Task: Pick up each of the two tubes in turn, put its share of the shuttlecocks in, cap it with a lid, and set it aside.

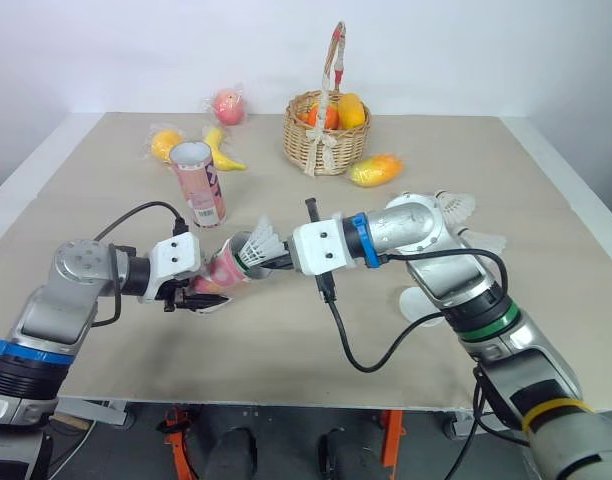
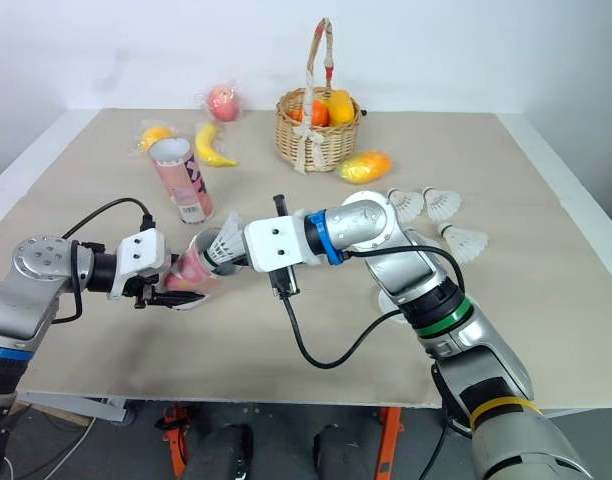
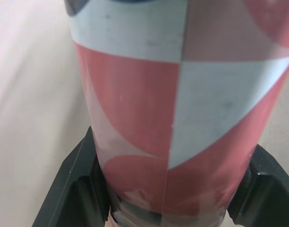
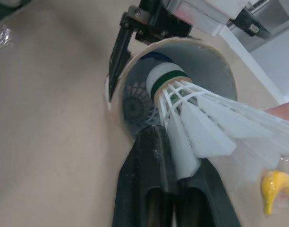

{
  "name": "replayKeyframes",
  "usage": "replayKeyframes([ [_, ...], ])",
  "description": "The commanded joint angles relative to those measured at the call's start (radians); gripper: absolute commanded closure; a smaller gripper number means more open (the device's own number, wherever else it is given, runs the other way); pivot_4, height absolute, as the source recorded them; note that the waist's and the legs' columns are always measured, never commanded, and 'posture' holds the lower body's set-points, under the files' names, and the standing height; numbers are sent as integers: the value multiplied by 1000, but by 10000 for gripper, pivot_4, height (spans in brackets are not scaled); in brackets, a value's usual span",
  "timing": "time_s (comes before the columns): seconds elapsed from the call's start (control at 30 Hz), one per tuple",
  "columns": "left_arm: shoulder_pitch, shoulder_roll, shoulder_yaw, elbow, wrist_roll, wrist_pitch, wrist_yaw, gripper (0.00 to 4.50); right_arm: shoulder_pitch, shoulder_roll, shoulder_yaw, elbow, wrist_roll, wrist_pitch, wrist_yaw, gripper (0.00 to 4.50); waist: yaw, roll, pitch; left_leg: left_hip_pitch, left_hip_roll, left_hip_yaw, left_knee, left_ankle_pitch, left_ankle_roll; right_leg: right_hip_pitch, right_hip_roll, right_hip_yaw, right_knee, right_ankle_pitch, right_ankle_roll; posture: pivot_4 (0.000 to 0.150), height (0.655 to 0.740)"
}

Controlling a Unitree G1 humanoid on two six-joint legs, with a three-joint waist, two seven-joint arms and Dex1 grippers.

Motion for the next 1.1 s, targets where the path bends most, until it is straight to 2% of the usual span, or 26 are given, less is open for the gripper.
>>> replayKeyframes([
  [0.03,23,-13,-61,-2,-11,13,-22,18038,-5,-7,-67,-73,104,80,45,27316,0,0,0,0,0,0,0,0,0,0,0,0,0,0,0,1500,7400],
  [0.13,24,-13,-63,-4,-14,15,-22,18038,29,-48,-127,-148,205,181,82,13358,1,0,0,0,-1,0,0,0,0,0,-2,0,0,0,-1,1500,7400],
  [0.3,23,-16,-68,-6,-16,14,-25,18038,98,-119,-209,-193,275,277,67,13358,-1,0,0,-1,-5,-1,0,0,0,1,-6,-2,0,0,-1,1500,7400],
  [0.4,22,-19,-71,-5,-15,11,-26,18038,192,-154,-351,-197,339,373,-23,13358,3,-1,0,-1,-5,-3,0,0,0,2,-6,-3,0,-1,-1,1500,7400],
  [0.53,31,-16,-73,-8,-15,7,-27,18038,358,-194,-475,-172,210,457,-294,13358,0,-1,0,-1,-7,-2,-1,-1,1,2,-10,-3,0,-2,0,1500,7400],
  [0.6,34,-14,-74,-7,-15,4,-29,18038,447,-204,-557,-216,201,520,-386,13358,2,-1,-1,-1,-8,-2,-1,-1,1,2,-11,-3,0,-2,0,1500,7400],
  [0.77,30,-16,-84,9,-14,-10,-38,18038,618,-208,-754,-409,321,698,-464,13358,-1,3,-2,-2,-11,-1,-1,-2,3,2,-11,-1,0,-3,2,1500,7400],
  [0.9,10,-25,-99,32,-10,-26,-48,18038,745,-253,-773,-488,332,746,-464,13358,0,2,-3,0,-11,-3,-1,-2,3,4,-11,-2,0,-7,9,1500,7400],
  [1.1,-6,-33,-109,51,-3,-38,-49,18038,753,-244,-733,-451,316,767,-536,13358,-1,2,-3,1,-11,0,1,-2,4,5,-12,1,-1,-5,11,1500,7400],
])
